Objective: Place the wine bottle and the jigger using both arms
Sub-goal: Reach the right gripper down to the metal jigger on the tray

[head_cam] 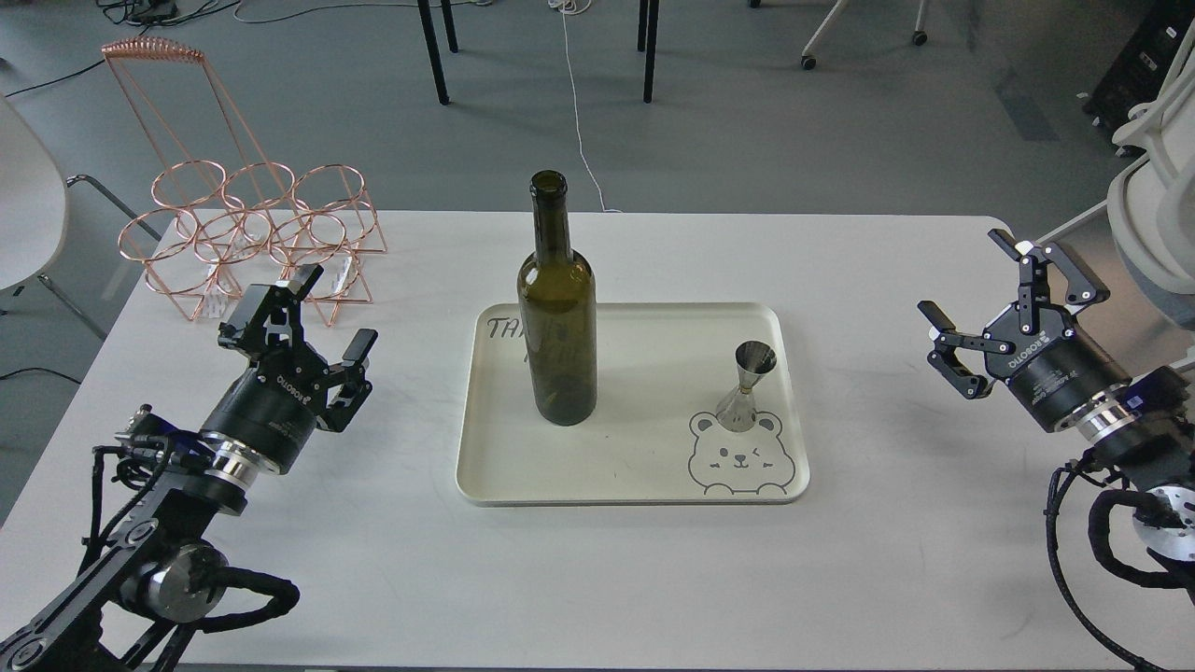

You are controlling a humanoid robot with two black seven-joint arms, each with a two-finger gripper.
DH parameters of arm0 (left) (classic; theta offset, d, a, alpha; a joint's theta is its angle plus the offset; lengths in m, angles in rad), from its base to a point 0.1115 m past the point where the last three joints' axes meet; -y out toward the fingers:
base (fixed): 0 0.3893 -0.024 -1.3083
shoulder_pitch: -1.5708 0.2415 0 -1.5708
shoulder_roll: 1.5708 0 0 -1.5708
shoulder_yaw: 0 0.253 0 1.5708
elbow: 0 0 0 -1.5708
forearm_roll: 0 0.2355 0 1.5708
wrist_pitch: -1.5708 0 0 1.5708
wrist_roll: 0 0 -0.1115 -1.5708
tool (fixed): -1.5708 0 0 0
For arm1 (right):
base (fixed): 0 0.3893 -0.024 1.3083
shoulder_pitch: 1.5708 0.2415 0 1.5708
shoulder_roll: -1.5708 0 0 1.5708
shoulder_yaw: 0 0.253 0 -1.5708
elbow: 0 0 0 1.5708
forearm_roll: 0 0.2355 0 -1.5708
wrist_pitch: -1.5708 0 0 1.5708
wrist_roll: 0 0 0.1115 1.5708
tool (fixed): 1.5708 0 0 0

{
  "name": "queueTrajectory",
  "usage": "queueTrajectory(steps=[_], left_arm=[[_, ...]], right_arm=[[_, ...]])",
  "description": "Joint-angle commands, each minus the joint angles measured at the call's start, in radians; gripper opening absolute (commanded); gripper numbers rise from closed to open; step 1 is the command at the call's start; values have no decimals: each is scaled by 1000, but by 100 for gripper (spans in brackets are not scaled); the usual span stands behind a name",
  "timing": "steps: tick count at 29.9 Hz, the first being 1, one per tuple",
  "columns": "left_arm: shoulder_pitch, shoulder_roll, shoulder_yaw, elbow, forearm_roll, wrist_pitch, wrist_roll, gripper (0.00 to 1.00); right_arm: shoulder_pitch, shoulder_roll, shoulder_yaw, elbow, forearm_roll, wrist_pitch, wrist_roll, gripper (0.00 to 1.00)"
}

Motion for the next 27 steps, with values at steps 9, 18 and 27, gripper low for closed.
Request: queueTrajectory(steps=[9,18,27], left_arm=[[3,0,-8,-5,-4,-12,-65,99],[-8,5,0,-8,6,-14,-152,99],[-9,10,1,-11,6,-14,-150,99]], right_arm=[[-17,-96,78,91,-382,0,0,98],[-52,-225,52,344,-1279,-177,0,98],[-44,-73,-61,257,-1777,-777,0,98]])
